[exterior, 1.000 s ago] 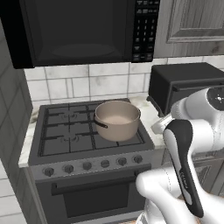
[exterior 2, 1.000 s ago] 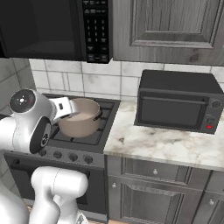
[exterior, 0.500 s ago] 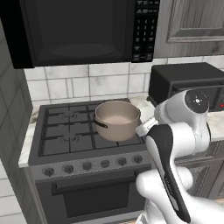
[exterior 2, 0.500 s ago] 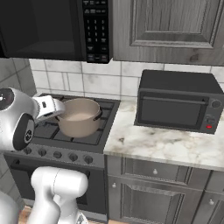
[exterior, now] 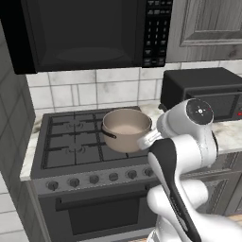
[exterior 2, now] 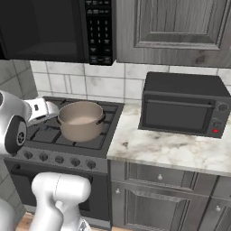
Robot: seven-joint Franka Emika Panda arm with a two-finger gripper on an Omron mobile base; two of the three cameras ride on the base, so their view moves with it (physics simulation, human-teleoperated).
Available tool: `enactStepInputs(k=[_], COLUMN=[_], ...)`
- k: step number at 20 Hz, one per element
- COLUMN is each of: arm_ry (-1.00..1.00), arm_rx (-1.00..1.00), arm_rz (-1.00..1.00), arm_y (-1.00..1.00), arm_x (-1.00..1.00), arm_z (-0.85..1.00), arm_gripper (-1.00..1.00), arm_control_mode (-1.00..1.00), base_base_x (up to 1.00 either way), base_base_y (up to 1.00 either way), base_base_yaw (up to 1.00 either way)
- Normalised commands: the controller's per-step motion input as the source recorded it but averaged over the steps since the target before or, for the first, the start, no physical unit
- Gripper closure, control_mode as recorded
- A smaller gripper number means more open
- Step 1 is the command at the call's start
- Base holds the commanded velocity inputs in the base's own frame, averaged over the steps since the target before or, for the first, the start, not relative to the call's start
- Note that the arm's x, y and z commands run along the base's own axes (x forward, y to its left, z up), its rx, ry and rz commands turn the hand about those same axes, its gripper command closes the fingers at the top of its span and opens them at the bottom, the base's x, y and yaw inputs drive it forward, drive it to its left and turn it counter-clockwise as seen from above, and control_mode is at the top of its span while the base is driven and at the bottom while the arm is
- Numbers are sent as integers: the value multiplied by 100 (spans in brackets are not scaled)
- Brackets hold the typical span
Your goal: Move the pot and pan from the stove into the sink.
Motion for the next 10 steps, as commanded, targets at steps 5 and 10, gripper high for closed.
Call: enactStepInputs(k=[5,10], arm_ry=[2,1], arm_rx=[3,2], arm_rz=[9,9], arm_y=[-1,-4], arm_x=[9,32], arm_z=[-29,-27], arm_gripper=[-100,-100], arm_control_mode=[-100,-100], base_base_x=[0,0], base_base_y=[0,0], base_base_yaw=[0,0])
